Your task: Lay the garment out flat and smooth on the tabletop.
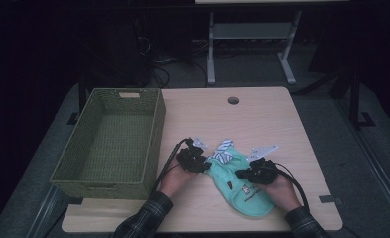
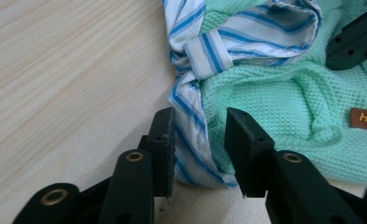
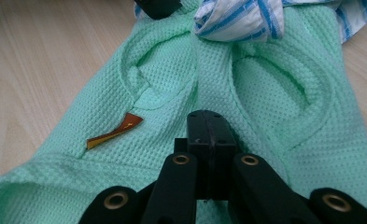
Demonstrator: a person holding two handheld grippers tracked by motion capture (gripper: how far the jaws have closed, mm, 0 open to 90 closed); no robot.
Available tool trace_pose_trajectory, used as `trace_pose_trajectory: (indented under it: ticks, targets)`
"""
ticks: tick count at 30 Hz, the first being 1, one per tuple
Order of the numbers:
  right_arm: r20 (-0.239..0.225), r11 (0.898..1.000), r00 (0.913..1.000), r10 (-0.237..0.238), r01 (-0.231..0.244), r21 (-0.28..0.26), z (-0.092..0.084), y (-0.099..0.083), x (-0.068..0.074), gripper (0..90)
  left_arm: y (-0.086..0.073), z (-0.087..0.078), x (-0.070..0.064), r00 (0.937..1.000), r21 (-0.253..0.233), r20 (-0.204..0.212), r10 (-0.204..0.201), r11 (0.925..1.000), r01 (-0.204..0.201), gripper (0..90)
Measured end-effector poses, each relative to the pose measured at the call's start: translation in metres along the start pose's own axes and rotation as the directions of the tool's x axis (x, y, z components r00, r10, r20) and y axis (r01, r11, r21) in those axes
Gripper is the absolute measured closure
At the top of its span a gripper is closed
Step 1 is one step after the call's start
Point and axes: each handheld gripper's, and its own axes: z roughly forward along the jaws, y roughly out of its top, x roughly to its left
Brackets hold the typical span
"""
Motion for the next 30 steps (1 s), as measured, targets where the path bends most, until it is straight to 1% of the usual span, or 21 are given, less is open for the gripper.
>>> trace_pose_trajectory:
  ticks: [2, 3, 7, 10, 12, 13, 15, 16, 17, 19, 20, 22, 24, 25, 26, 28, 29, 30]
  targets:
    - [0.002, 1.000, 1.0000, -0.001, 0.001, 0.000, 0.000, 0.000, 0.000, 90.0, 0.000, 0.000, 0.000, 1.0000, 0.001, -0.002, 0.002, 1.0000, -0.002, 66.4]
    - [0.002, 1.000, 1.0000, -0.001, 0.001, 0.001, 0.000, 0.000, 0.000, 90.0, 0.000, 0.000, 0.000, 0.9999, 0.003, -0.005, 0.011, 0.9999, -0.011, 67.7]
    - [-0.002, 1.000, 1.0000, 0.001, -0.001, 0.001, 0.000, 0.000, 0.000, 90.0, 0.000, 0.000, -0.001, 0.9998, 0.006, -0.007, 0.020, 0.9998, -0.020, 76.0]
    - [-0.001, 1.000, 1.0000, 0.001, -0.001, 0.001, 0.000, 0.000, 0.000, 90.0, 0.000, -0.001, 0.000, 0.9999, 0.005, 0.002, 0.015, 0.9999, -0.015, 81.2]
    - [0.000, 1.000, 1.0000, 0.000, 0.000, 0.000, 0.000, 0.000, 0.000, 90.0, 0.000, -0.002, 0.001, 0.9998, 0.002, 0.007, 0.020, 0.9998, -0.020, 82.5]
    - [-0.001, 1.000, 1.0000, 0.002, -0.002, 0.001, 0.000, 0.000, 0.000, 90.0, 0.001, -0.003, 0.001, 0.9999, -0.016, 0.012, 0.003, 0.9999, -0.003, 83.9]
    - [-0.002, 1.000, 1.0000, 0.002, -0.002, 0.001, 0.000, 0.000, 0.000, 90.0, 0.002, -0.007, 0.002, 0.9999, -0.033, 0.017, -0.002, 0.9994, 0.003, 84.3]
    - [-0.002, 1.000, 1.0000, 0.002, -0.002, 0.001, 0.000, 0.000, 0.000, 90.0, 0.002, -0.007, 0.002, 0.9999, -0.033, 0.017, -0.002, 0.9994, 0.003, 84.3]
    - [-0.001, 1.000, 1.0000, 0.002, -0.002, 0.001, 0.000, 0.000, 0.000, 90.0, 0.004, -0.010, 0.002, 0.9997, -0.052, 0.020, -0.012, 0.9986, 0.013, 84.3]
    - [0.000, 1.000, 1.0000, 0.001, -0.001, 0.001, 0.000, 0.000, 0.000, 89.9, 0.006, -0.014, 0.002, 0.9998, -0.073, 0.019, -0.011, 0.9972, 0.012, 84.5]
    - [0.000, 1.000, 1.0000, 0.001, -0.001, 0.001, 0.000, 0.000, 0.000, 89.9, 0.007, -0.016, 0.003, 0.9997, -0.076, 0.024, -0.010, 0.9970, 0.012, 84.5]
    - [0.001, 1.000, 1.0000, 0.002, -0.002, 0.002, 0.000, 0.000, 0.000, 90.0, 0.009, -0.020, 0.003, 0.9989, -0.110, 0.039, -0.026, 0.9935, 0.030, 84.5]
    - [0.001, 1.000, 1.0000, -0.003, 0.003, 0.004, 0.000, 0.000, 0.000, 90.0, 0.011, -0.023, 0.003, 0.9983, -0.128, 0.050, -0.030, 0.9911, 0.037, 84.6]
    - [0.001, 1.000, 1.0000, -0.003, 0.003, 0.004, 0.000, 0.000, 0.000, 90.0, 0.011, -0.023, 0.003, 0.9983, -0.128, 0.050, -0.030, 0.9911, 0.037, 84.6]
    - [0.001, 1.000, 1.0000, 0.007, -0.007, 0.009, 0.000, 0.002, 0.000, 90.0, 0.013, -0.027, 0.003, 0.9972, -0.149, 0.066, -0.035, 0.9879, 0.044, 84.6]
    - [0.001, 1.000, 1.0000, 0.006, -0.006, 0.010, 0.001, 0.003, -0.001, 89.9, 0.015, -0.031, 0.002, 0.9971, -0.165, 0.070, -0.032, 0.9853, 0.043, 84.6]
    - [0.000, 1.000, 1.0000, 0.007, -0.007, 0.012, 0.002, 0.004, -0.001, 90.0, 0.016, -0.033, 0.003, 0.9973, -0.164, 0.071, -0.019, 0.9859, 0.031, 84.6]
    - [0.002, 1.000, 1.0000, 0.008, -0.008, 0.014, 0.002, 0.005, -0.002, 90.0, 0.018, -0.035, 0.002, 0.9967, -0.176, 0.077, -0.026, 0.9836, 0.039, 84.7]
